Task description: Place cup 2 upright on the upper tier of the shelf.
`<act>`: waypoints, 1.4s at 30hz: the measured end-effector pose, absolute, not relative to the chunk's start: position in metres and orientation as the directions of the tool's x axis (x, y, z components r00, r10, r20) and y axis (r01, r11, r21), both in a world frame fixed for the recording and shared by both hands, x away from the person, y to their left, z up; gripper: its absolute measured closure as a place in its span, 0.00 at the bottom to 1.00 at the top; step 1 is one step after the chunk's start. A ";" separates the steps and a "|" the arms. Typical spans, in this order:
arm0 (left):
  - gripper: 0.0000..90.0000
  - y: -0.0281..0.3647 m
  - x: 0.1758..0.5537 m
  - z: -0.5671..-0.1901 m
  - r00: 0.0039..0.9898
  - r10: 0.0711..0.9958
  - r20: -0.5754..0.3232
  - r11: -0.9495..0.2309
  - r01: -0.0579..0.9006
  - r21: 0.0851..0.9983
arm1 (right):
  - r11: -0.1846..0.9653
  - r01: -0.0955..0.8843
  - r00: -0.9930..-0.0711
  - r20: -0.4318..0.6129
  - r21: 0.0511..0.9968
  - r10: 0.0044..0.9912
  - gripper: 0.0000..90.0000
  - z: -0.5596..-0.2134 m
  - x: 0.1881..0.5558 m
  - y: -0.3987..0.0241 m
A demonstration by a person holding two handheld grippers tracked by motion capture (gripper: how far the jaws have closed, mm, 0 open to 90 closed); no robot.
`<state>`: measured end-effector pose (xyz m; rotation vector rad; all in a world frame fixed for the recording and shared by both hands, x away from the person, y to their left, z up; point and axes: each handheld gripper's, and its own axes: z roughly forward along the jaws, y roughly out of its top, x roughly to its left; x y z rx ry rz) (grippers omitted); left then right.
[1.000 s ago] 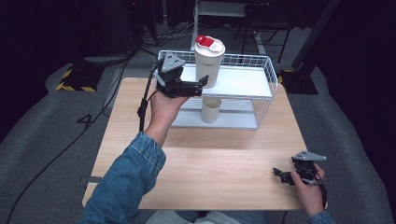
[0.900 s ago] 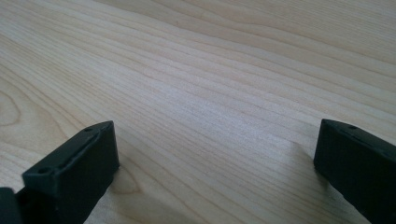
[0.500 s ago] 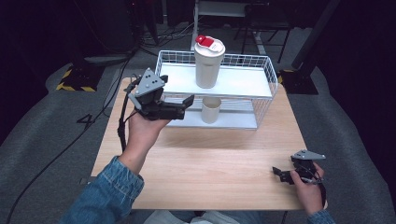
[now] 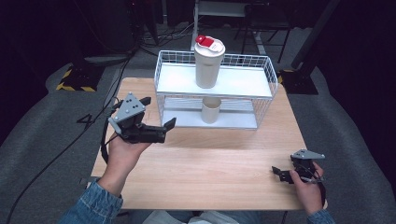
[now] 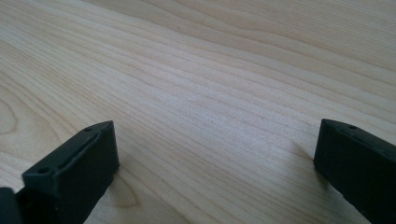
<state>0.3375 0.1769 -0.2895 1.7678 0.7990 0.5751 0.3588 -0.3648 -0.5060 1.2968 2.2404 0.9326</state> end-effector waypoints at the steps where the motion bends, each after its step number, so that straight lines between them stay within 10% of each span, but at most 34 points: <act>1: 0.01 0.178 0.336 -0.292 0.661 0.751 -0.001 -0.216 0.247 0.945 | 0.351 0.610 -0.497 -0.002 0.710 0.868 0.00 -0.506 0.359 -0.365; 42: 0.02 0.242 0.321 -0.470 0.561 0.827 -0.022 -0.362 0.563 0.743 | 0.352 0.609 -0.498 -0.003 0.711 0.867 0.00 -0.506 0.359 -0.365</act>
